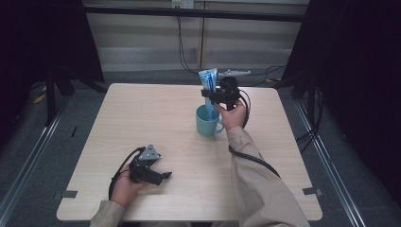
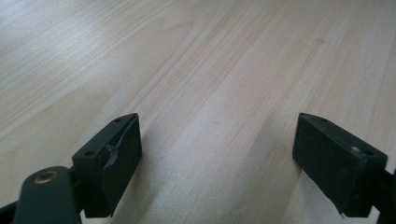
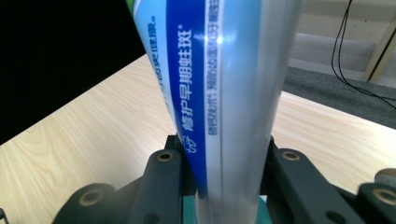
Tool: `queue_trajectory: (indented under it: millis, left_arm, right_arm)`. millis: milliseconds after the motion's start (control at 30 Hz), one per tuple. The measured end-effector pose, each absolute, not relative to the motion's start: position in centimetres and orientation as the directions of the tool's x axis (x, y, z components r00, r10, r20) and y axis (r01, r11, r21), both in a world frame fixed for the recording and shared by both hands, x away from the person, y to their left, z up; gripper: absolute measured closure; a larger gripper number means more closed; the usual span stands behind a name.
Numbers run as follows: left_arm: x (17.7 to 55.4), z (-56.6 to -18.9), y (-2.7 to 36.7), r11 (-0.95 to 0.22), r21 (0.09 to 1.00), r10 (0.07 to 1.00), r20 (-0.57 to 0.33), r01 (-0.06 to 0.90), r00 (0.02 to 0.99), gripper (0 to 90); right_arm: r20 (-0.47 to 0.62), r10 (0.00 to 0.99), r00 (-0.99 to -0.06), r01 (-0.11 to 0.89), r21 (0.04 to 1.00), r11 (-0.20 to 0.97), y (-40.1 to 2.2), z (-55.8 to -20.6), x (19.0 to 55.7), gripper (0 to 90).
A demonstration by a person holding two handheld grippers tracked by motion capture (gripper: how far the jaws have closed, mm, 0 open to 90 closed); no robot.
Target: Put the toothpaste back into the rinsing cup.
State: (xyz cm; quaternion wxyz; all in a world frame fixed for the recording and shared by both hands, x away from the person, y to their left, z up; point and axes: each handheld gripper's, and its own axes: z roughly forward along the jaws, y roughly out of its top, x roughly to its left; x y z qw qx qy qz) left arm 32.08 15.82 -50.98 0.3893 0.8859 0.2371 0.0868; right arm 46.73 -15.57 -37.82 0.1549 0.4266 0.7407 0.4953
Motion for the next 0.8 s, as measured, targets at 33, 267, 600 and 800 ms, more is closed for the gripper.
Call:
queue_trajectory:
  millis: [33,267,600,800]
  left_arm:
    - [32.1,-51.0,15.8,-0.585,0.731,0.488,-0.031,0.352,0.872,15.5]
    - [32.1,-51.0,15.8,-0.585,0.731,0.487,-0.031,0.352,0.873,15.5]
    - [32.1,-51.0,15.8,-0.586,0.731,0.485,-0.029,0.35,0.874,15.5]
    - [32.1,-51.0,15.8,-0.584,0.732,0.487,-0.032,0.352,0.873,15.5]
  right_arm:
    - [0.193,0.787,-0.586,0.478,0.866,0.144,-15.6,-37.9,46.7,72.8]
    - [0.206,0.792,-0.575,0.491,0.861,0.133,-15.9,-38.9,46.8,72.5]
    - [0.217,0.795,-0.566,0.51,0.85,0.131,-15.9,-40.2,46.6,72.3]
    - [0.219,0.795,-0.566,0.516,0.846,0.134,-15.8,-40.8,46.6,72.2]
